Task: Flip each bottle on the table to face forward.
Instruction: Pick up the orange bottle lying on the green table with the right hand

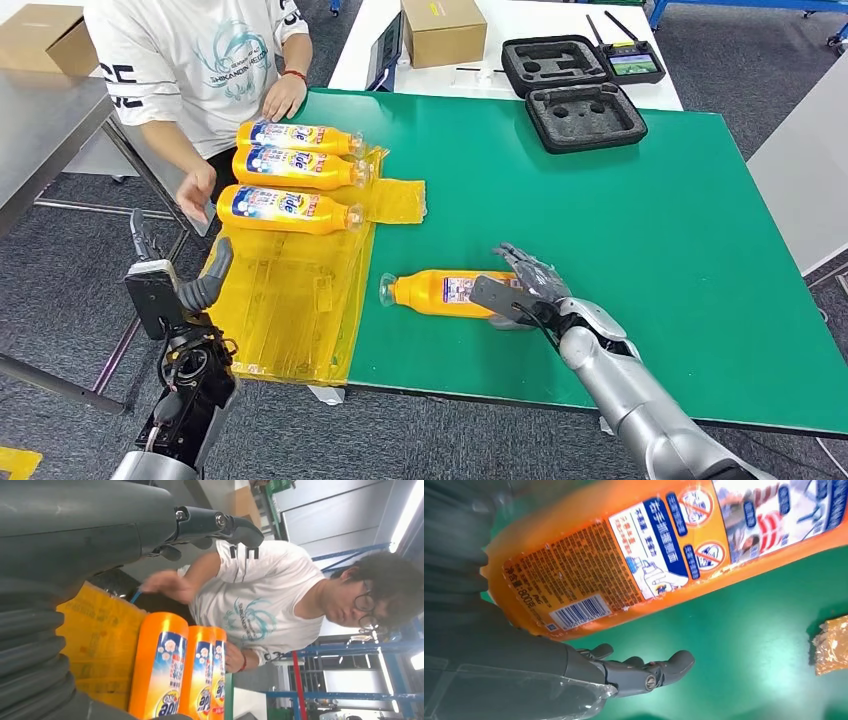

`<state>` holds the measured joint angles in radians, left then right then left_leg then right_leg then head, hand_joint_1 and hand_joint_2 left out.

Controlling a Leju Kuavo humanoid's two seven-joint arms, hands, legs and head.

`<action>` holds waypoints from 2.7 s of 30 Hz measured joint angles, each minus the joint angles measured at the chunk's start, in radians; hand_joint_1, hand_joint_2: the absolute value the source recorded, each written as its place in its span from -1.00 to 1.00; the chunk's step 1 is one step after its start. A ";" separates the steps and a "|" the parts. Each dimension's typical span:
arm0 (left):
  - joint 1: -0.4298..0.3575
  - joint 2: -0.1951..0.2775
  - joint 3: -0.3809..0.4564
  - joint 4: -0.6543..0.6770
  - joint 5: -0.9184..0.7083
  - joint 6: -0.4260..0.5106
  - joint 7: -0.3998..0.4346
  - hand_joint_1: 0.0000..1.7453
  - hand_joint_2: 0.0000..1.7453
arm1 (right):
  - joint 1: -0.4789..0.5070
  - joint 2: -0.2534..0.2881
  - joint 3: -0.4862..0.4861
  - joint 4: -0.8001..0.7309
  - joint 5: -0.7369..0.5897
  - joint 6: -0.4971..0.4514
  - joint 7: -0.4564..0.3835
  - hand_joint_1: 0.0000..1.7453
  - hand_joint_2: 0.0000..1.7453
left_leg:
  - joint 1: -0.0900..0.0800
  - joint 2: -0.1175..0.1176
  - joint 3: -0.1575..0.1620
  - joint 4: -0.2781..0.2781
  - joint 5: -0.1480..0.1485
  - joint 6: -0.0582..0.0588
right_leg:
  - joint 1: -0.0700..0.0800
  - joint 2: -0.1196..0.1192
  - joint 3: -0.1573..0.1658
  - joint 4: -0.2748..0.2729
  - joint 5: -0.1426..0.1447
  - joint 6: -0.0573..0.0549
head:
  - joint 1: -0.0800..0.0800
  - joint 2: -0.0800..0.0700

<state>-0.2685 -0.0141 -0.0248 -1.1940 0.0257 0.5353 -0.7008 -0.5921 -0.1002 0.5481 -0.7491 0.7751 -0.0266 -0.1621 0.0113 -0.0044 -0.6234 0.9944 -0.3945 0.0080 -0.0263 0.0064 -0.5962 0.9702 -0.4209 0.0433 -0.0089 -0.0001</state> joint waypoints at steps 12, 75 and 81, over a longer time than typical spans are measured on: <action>-0.018 -0.003 -0.030 0.051 0.056 -0.017 0.000 -1.00 1.00 | -0.075 0.039 0.040 0.155 -0.012 0.039 -0.012 -1.00 1.00 | 0.000 0.004 0.004 0.000 0.000 0.000 | 0.000 0.004 0.002 0.000 0.000 0.000 | 0.000 0.000; 0.166 -0.010 -0.053 -0.135 0.296 -0.312 0.116 -1.00 1.00 | 0.198 0.169 -0.127 -0.193 -0.625 0.149 -0.534 1.00 1.00 | 0.000 0.001 0.000 0.000 -0.002 -0.001 | 0.000 0.002 0.000 0.000 0.000 0.000 | 0.000 0.000; 0.180 -0.023 -0.147 -0.185 0.322 -0.468 0.201 -1.00 1.00 | 0.199 0.216 -0.121 -0.136 -0.624 0.157 -0.534 1.00 1.00 | 0.000 0.000 0.000 0.000 -0.002 -0.001 | 0.000 0.002 0.000 0.000 -0.001 0.000 | 0.000 0.000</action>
<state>-0.0884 -0.0375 -0.1716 -1.3787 0.3481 0.0676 -0.5002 -0.3936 0.1153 0.4273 -0.8851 0.1512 0.1302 -0.6958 0.0115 -0.0039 -0.6236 0.9940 -0.3962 0.0066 -0.0263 0.0080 -0.5967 0.9702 -0.4214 0.0432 -0.0088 0.0000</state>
